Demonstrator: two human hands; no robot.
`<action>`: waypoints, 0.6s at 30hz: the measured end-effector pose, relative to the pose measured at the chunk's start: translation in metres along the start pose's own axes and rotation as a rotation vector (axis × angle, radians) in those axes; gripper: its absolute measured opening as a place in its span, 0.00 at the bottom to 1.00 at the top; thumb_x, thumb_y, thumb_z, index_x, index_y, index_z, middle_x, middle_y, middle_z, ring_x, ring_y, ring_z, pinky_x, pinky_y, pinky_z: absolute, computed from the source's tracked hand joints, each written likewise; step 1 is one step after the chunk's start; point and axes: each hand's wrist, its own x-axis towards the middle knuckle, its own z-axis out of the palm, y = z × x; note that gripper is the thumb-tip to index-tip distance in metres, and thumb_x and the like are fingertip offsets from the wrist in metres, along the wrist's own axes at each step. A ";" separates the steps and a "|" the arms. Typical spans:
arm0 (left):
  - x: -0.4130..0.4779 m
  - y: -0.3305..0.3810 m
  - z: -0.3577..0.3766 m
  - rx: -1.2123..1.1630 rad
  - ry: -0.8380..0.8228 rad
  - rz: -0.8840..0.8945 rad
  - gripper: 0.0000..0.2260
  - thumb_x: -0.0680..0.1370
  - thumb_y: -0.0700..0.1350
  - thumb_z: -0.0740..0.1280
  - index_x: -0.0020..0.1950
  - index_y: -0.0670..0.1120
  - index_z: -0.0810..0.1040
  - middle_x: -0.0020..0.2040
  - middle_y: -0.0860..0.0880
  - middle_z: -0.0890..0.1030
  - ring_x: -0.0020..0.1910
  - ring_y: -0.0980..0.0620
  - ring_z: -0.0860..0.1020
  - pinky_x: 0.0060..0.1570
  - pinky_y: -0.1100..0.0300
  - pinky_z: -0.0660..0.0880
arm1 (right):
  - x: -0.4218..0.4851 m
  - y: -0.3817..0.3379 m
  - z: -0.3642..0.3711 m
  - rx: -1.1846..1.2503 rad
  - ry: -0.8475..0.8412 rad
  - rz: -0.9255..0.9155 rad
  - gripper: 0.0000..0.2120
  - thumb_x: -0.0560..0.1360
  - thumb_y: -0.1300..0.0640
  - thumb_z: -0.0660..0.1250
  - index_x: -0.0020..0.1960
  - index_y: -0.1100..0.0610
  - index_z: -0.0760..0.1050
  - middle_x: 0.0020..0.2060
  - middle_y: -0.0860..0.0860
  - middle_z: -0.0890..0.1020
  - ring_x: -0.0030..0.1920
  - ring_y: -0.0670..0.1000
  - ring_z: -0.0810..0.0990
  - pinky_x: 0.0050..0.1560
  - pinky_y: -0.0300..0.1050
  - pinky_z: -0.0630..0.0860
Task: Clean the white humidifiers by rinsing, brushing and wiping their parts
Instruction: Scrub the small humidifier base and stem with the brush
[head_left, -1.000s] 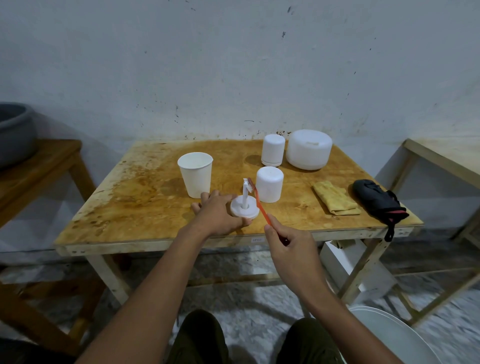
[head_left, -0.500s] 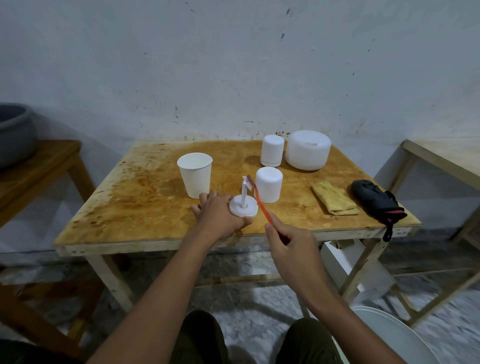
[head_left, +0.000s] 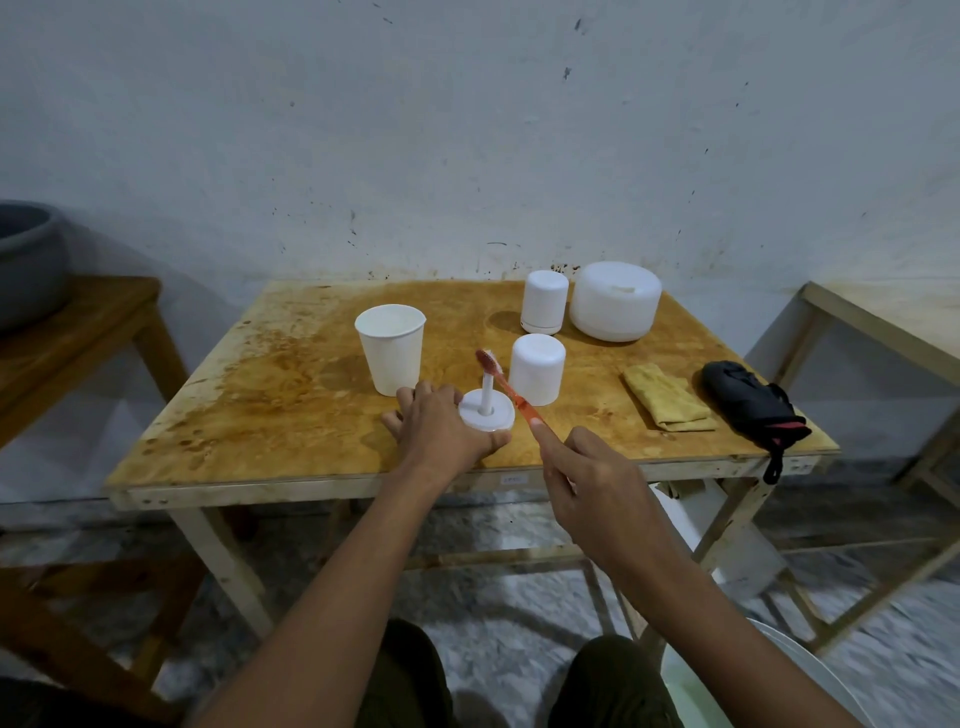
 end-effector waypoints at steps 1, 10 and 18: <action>0.000 0.001 0.001 0.008 0.003 -0.007 0.34 0.68 0.68 0.72 0.67 0.50 0.72 0.68 0.49 0.69 0.69 0.46 0.62 0.63 0.49 0.60 | 0.000 0.000 -0.002 -0.018 -0.024 -0.022 0.24 0.71 0.67 0.73 0.67 0.60 0.76 0.34 0.48 0.69 0.28 0.44 0.64 0.22 0.36 0.63; -0.004 0.006 0.006 -0.031 0.060 -0.050 0.36 0.67 0.69 0.72 0.67 0.50 0.71 0.69 0.48 0.70 0.69 0.46 0.63 0.62 0.50 0.60 | 0.005 0.004 -0.007 -0.127 -0.136 -0.073 0.24 0.73 0.65 0.72 0.68 0.58 0.75 0.35 0.49 0.72 0.25 0.45 0.67 0.21 0.36 0.64; -0.004 0.004 0.007 -0.043 0.062 -0.049 0.33 0.67 0.66 0.73 0.65 0.50 0.72 0.67 0.48 0.71 0.68 0.46 0.63 0.62 0.50 0.60 | 0.008 0.011 -0.012 -0.094 -0.076 -0.085 0.24 0.74 0.66 0.71 0.69 0.59 0.74 0.36 0.49 0.69 0.26 0.46 0.65 0.21 0.37 0.65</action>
